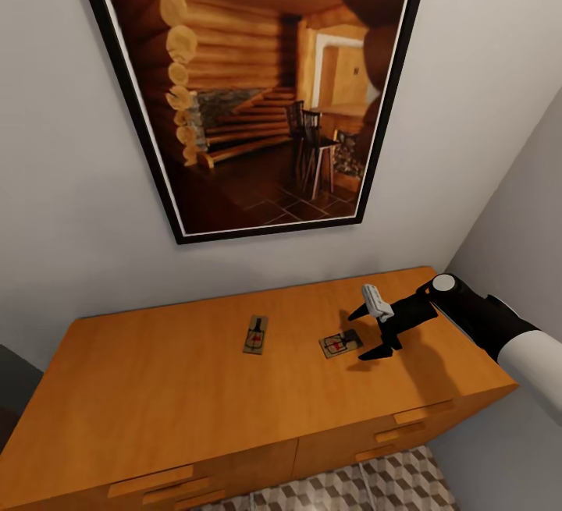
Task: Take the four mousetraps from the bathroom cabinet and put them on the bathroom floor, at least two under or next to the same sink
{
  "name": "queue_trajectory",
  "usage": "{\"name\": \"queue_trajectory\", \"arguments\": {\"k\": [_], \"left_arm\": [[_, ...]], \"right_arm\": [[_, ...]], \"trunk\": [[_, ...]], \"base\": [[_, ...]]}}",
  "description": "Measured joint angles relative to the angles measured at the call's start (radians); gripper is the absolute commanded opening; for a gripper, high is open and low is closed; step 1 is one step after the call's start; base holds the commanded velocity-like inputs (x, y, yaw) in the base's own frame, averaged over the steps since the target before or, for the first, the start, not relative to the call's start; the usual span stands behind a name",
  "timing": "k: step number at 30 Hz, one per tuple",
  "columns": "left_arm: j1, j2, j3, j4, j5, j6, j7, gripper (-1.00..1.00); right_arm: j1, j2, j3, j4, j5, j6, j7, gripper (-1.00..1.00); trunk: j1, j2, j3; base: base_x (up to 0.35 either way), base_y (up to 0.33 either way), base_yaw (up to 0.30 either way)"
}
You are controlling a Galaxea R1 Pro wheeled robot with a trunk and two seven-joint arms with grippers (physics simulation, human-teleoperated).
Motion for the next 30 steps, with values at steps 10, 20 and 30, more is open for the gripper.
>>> {"name": "queue_trajectory", "arguments": {"k": [10, 20, 30], "left_arm": [[0.0, 0.0, 0.0, 0.0, 0.0, 0.0, 0.0, 1.0], [0.0, 0.0, 0.0, 0.0, 0.0, 0.0, 0.0, 1.0], [0.0, -0.001, 0.0, 0.0, 0.0, 0.0, 0.0, 1.0]], "right_arm": [[0.0, 0.0, -0.001, 0.002, 0.001, 0.0, -0.03, 1.0], [0.0, 0.001, 0.0, 0.002, 0.0, 0.0, -0.062, 1.0], [0.0, 0.001, 0.0, 0.002, -0.001, -0.001, -0.076, 1.0]], "trunk": [[0.0, 0.0, -0.007], [0.0, 0.0, -0.017], [0.0, 0.0, -0.027]], "base": [[0.0, 0.0, 0.0], [0.0, 0.0, 0.0], [0.0, 0.0, 0.0]]}}
